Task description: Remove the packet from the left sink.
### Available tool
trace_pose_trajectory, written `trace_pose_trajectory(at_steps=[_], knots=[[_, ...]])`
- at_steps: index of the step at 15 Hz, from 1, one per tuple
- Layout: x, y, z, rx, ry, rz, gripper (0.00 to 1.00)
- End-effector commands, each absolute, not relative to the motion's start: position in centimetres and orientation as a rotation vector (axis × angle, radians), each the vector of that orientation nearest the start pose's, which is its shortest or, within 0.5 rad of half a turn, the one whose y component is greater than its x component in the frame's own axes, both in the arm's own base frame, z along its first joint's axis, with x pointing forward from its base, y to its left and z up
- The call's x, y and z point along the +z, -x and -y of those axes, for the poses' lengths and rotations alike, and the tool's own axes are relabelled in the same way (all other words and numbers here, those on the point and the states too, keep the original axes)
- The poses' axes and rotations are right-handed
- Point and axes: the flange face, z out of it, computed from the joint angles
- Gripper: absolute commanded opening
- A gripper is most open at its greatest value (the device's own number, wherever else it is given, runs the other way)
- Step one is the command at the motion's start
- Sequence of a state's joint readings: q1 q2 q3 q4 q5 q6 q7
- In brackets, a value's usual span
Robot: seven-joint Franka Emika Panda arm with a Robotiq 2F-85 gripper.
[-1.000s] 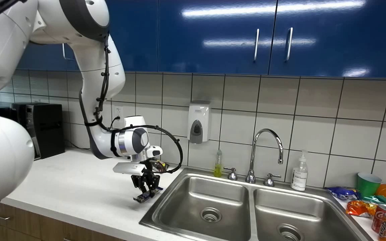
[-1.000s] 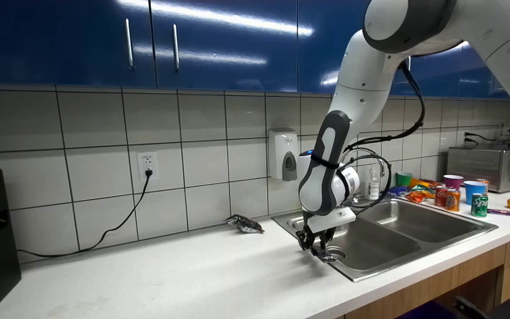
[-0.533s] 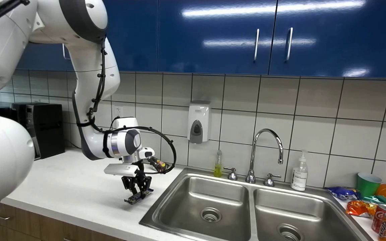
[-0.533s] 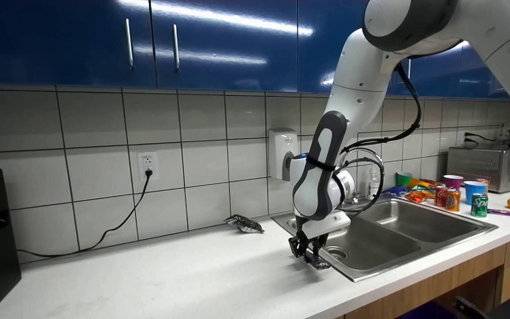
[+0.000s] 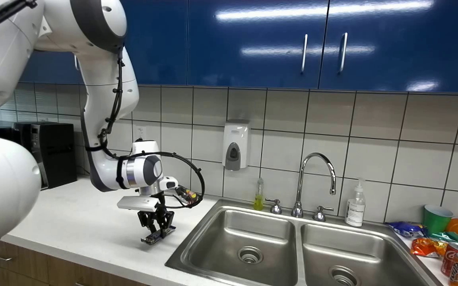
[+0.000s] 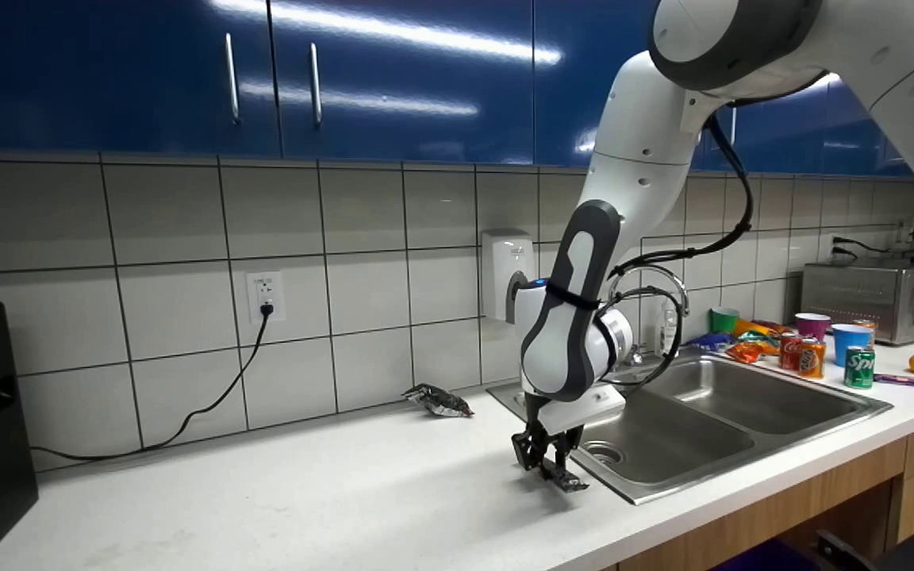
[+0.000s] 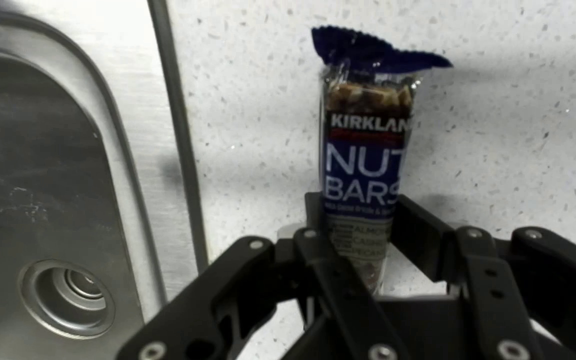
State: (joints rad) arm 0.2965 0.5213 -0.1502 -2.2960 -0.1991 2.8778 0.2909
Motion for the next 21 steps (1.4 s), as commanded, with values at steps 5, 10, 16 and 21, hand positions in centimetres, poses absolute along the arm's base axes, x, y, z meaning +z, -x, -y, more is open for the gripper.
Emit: trace_pose_trajectory(at_steps=[5, 10, 16, 21], knots=[[12.9, -51.2, -8.5, -0.143, 3.233, 0.14, 0.13], [12.6, -51.1, -8.4, -0.138, 3.232, 0.135, 0.13], [12.3, -51.1, -8.4, -0.13, 3.232, 0.125, 0.13], [11.8, -51.1, -8.3, -0.117, 3.235, 0.119, 0.52]])
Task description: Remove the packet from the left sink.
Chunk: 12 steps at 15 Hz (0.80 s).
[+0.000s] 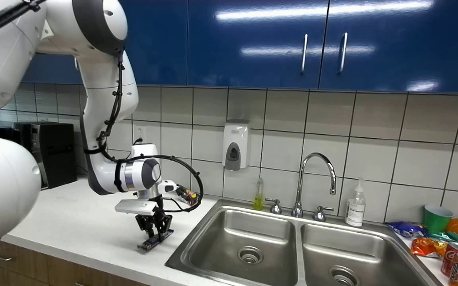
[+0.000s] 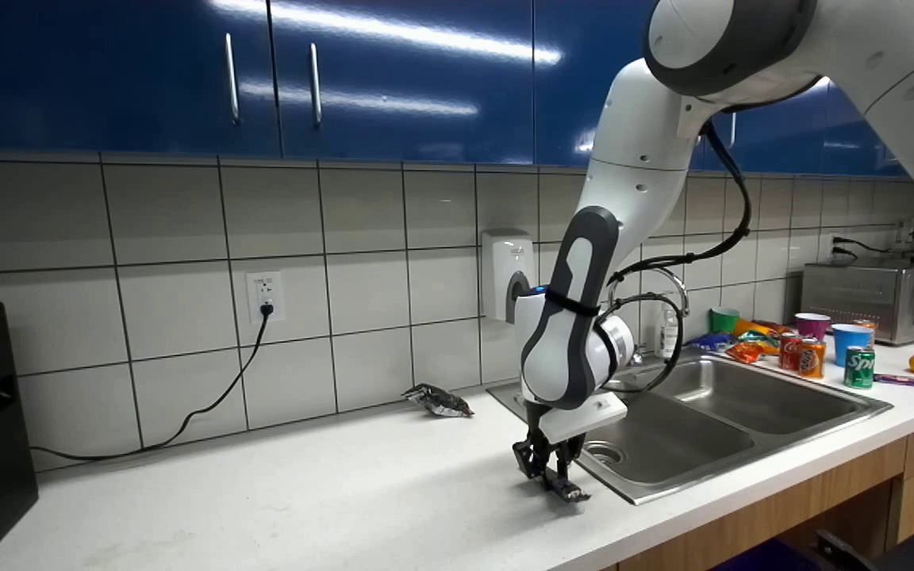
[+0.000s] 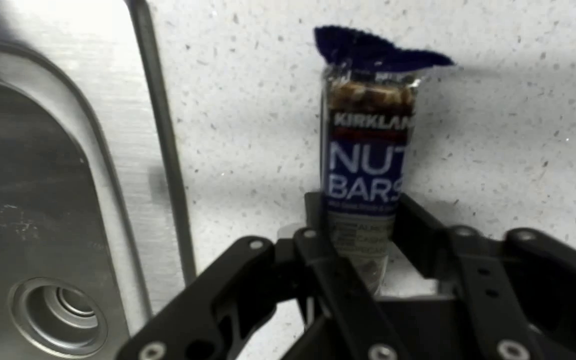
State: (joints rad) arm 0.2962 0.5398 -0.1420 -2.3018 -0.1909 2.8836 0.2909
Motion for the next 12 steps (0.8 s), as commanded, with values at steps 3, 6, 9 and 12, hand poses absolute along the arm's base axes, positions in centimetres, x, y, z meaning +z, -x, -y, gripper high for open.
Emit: trace_pose_trajectory(at_steps=[3, 6, 9, 12], knots=[[11.66, -51.04, -8.22, -0.111, 3.237, 0.117, 0.74], [11.66, -51.04, -8.2, -0.116, 3.237, 0.116, 0.97], [12.04, -51.14, -8.25, -0.138, 3.234, 0.111, 1.0], [12.39, -51.26, -8.32, -0.16, 3.228, 0.107, 1.0]])
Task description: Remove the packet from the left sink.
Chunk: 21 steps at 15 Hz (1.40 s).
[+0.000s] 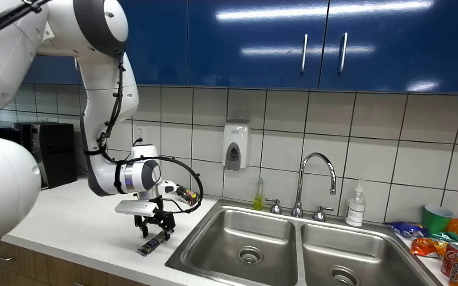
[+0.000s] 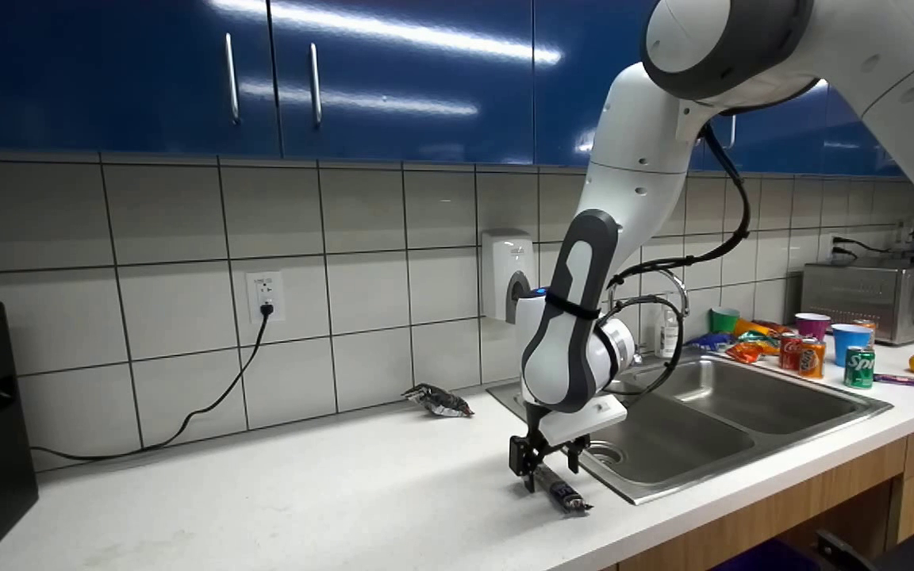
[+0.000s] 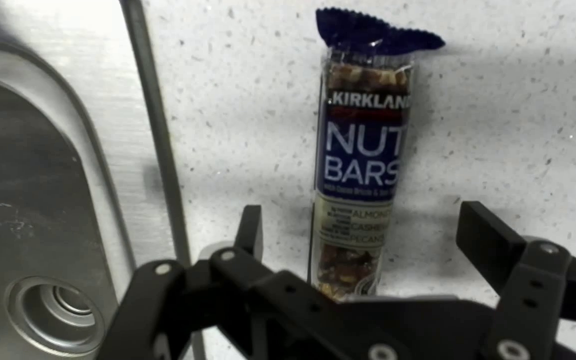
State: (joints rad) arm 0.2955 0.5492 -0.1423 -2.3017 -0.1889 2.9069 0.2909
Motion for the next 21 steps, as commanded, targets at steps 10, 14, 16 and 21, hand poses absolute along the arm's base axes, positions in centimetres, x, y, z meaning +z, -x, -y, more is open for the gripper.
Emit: trace_pose_trajectory(at_steps=[10, 14, 16, 21], knots=[[15.2, -51.9, -7.1, -0.228, 3.233, 0.039, 1.0], [16.1, -52.0, -6.4, -0.239, 3.242, 0.02, 1.0], [16.6, -51.9, -6.0, -0.226, 3.239, 0.027, 1.0], [18.2, -50.7, -5.7, -0.222, 3.235, 0.021, 1.0]])
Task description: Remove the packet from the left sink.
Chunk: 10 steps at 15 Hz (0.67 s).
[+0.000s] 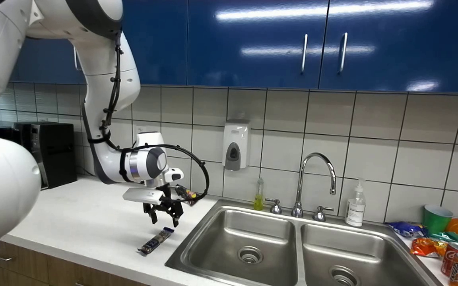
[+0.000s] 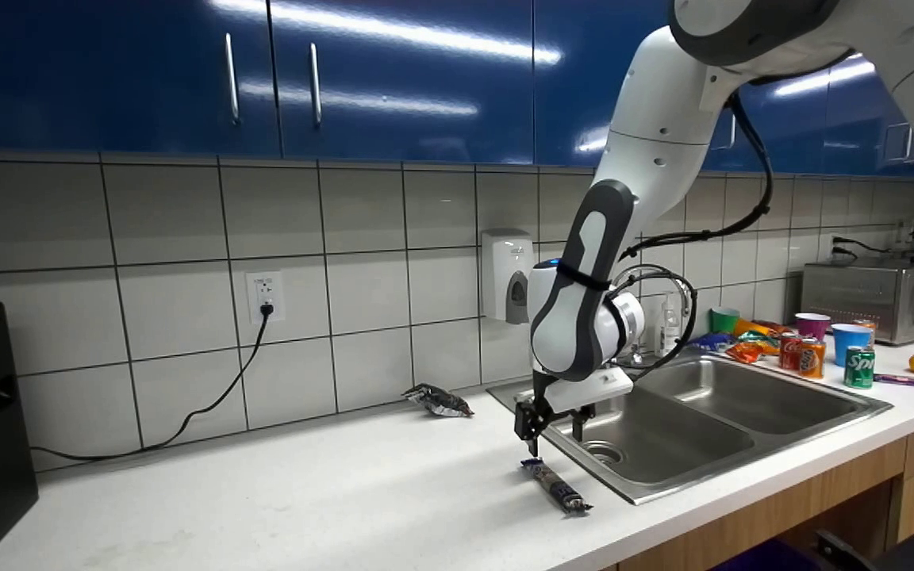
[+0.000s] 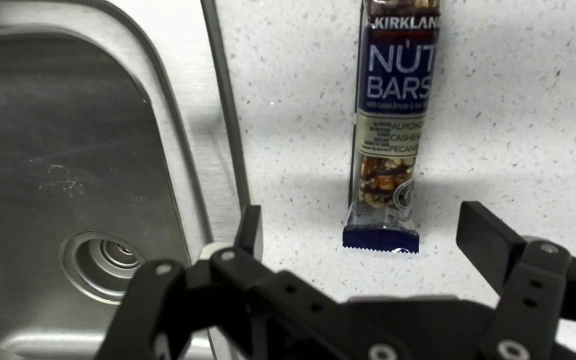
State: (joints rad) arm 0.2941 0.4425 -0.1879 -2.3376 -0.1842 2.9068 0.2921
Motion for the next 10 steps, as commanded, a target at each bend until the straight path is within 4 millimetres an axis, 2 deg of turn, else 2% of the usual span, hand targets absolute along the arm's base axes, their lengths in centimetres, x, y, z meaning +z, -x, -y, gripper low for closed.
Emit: trace_pose_trajectory(at_steps=[1, 10], knots=[[18.6, -50.3, -5.7, -0.223, 3.233, 0.015, 1.0], [21.2, -48.3, -4.7, -0.276, 3.226, -0.05, 1.0]])
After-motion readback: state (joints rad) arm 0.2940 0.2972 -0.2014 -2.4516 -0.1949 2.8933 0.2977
